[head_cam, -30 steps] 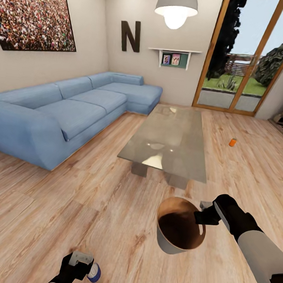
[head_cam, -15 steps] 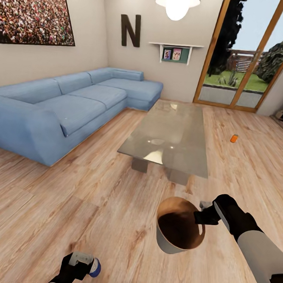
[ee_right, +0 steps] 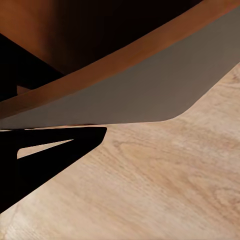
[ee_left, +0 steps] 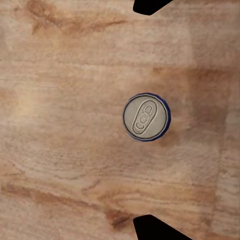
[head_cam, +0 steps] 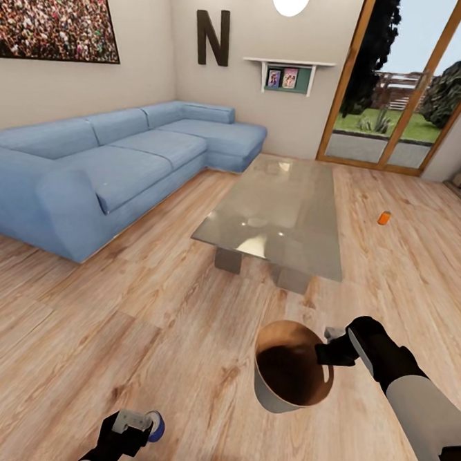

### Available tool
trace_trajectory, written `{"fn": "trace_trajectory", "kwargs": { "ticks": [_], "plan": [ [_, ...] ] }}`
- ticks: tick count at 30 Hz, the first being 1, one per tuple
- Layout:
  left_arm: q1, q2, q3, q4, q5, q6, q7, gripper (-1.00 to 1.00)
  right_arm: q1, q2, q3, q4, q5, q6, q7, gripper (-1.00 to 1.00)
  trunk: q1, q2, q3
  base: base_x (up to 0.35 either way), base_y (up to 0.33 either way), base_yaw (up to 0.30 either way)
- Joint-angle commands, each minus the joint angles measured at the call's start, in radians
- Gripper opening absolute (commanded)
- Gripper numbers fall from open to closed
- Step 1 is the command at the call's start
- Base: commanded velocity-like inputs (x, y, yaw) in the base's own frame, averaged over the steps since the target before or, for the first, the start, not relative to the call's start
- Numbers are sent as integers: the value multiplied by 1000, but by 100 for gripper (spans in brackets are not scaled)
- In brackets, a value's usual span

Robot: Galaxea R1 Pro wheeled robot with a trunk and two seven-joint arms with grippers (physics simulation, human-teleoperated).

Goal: Put the three can of soda from the living room inside the tash can in the kitchen.

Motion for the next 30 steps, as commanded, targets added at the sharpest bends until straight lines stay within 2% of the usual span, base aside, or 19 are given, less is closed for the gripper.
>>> {"fn": "trace_trajectory", "kwargs": {
  "ticks": [1, 11, 19, 30],
  "plan": [
    [0, 0, 0, 0, 0, 0, 0, 100, -1, 0, -2, 0, -27, 5, 7, -100, 4, -7, -5, 0, 0, 0],
    [0, 0, 0, 0, 0, 0, 0, 100, 4, -1, 0, -69, -25, 5, 7, -100, 42, -77, -52, 0, 0, 0],
    [0, 0, -1, 0, 3, -1, 0, 100, 4, 2, 1, -74, -23, 5, 6, -100, 42, -77, -61, 1, 0, 0],
    [0, 0, -1, 0, 3, -1, -2, 100, 4, 2, 3, -74, -21, 5, 5, -100, 42, -77, -67, 133, 0, 0]
  ]
}}
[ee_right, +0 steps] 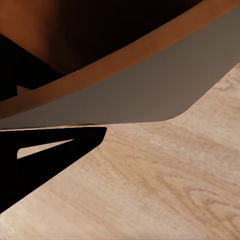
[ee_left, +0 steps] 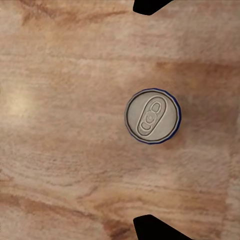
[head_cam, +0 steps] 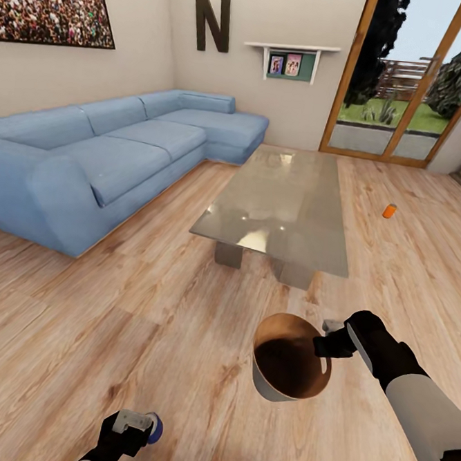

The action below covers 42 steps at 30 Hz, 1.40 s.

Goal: Put the three can of soda from the living room inside the tash can in the kitchen.

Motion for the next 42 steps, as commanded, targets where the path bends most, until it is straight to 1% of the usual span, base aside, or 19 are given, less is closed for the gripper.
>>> {"fn": "trace_trajectory", "kwargs": {
  "ticks": [1, 7, 19, 25, 32, 39, 42],
  "plan": [
    [0, 0, 0, 0, 0, 0, 0, 100, 0, 0, -1, 0, -27, 5, 7, -100, 0, 0, 0, 30, 0, 0],
    [0, 0, 1, -1, 1, 0, 0, 100, 0, 0, -1, 0, -25, 5, 7, -100, 0, 0, -3, 9, 0, 0],
    [0, 0, 1, -1, 0, 1, 0, 100, 0, 2, 1, 0, -25, 5, 7, -100, 46, -84, -44, 1, 0, 0],
    [0, 0, 1, -1, 1, 0, 1, 100, 0, 1, 0, -1, -27, 5, 7, -100, 46, -84, -44, 0, 0, 0],
    [0, 0, 0, -3, 1, 1, 0, 100, 0, 0, -1, -2, -29, 5, 7, -100, 46, -84, -44, 177, 0, 0],
    [0, 0, 1, -4, 2, 0, 0, 100, 0, 0, -1, -2, -29, 5, 7, -100, 46, -84, -44, 43, 0, 0],
    [0, 0, 0, -3, 2, 0, 0, 100, 0, 0, -1, -2, -29, 5, 7, -100, 57, -105, -54, 5, 0, 0]
  ]
}}
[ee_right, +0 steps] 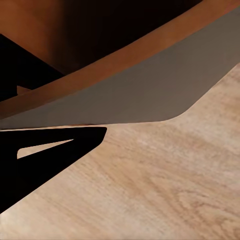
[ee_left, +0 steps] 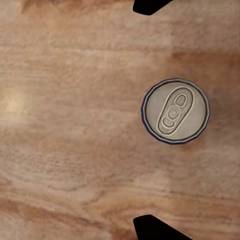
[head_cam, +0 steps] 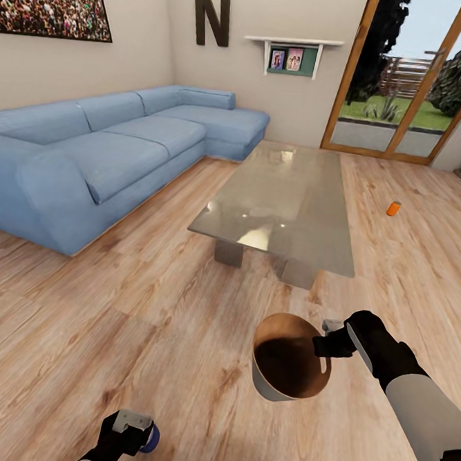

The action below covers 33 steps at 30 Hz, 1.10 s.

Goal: Put the three can of soda from the living room inside the tash can in the kitchen.

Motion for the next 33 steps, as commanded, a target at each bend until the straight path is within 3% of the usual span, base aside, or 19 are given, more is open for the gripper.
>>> {"fn": "trace_trajectory", "kwargs": {
  "ticks": [1, 16, 29, 33],
  "plan": [
    [0, 0, 0, 0, 0, 0, 0, 100, -1, 0, 0, 0, -24, 5, 7, -100, 4, -7, -3, 2, 0, 0],
    [0, -6, 1, 2, -1, 1, 0, 100, -1, 2, 2, 0, -24, 5, 7, -100, 61, -112, -50, 0, 0, 0],
    [0, -6, 1, 1, 0, -1, 0, 100, -1, 2, 0, -3, -23, 5, 7, -100, 61, -112, -50, 0, 0, 0],
    [0, -6, 1, 1, 0, -1, 0, 100, 0, -2, -3, -44, -25, 5, 7, -100, 61, -112, -50, 0, 0, 0]
  ]
}}
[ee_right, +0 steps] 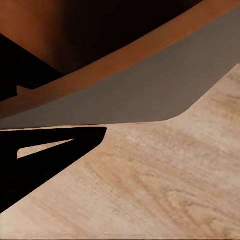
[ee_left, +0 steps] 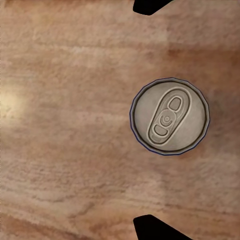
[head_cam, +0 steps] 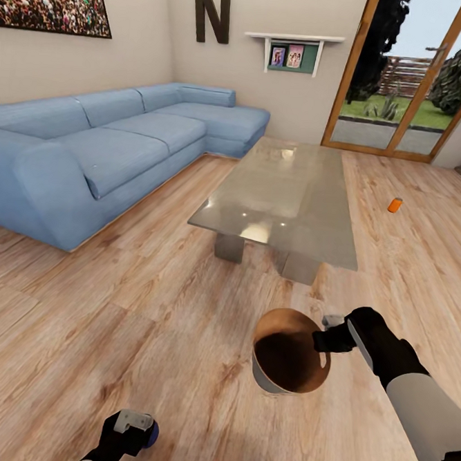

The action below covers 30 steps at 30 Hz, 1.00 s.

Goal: Put the three can of soda from the living room inside the tash can in the kitchen.

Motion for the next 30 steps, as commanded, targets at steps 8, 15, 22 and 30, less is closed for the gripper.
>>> {"fn": "trace_trajectory", "kwargs": {
  "ticks": [8, 15, 22, 30],
  "plan": [
    [0, 0, 0, 0, 0, 0, 0, 100, 1, -4, -3, -42, -33, 8, 9, -100, 0, 0, 0, 0, 0, 0],
    [0, 0, 0, -1, 0, 0, 0, 100, 1, -3, -36, -48, -35, 8, 11, -100, 0, 0, 0, 0, 0, 0],
    [0, 0, 0, -1, 0, 0, 0, 100, 1, -3, -41, -51, -35, 8, 11, -100, 23, -42, -19, 0, 0, 0],
    [0, 0, 0, -2, 0, 0, 0, 100, 13, -3, -43, -108, -35, 8, 19, -100, 54, -98, -44, 0, 0, 0]
  ]
}}
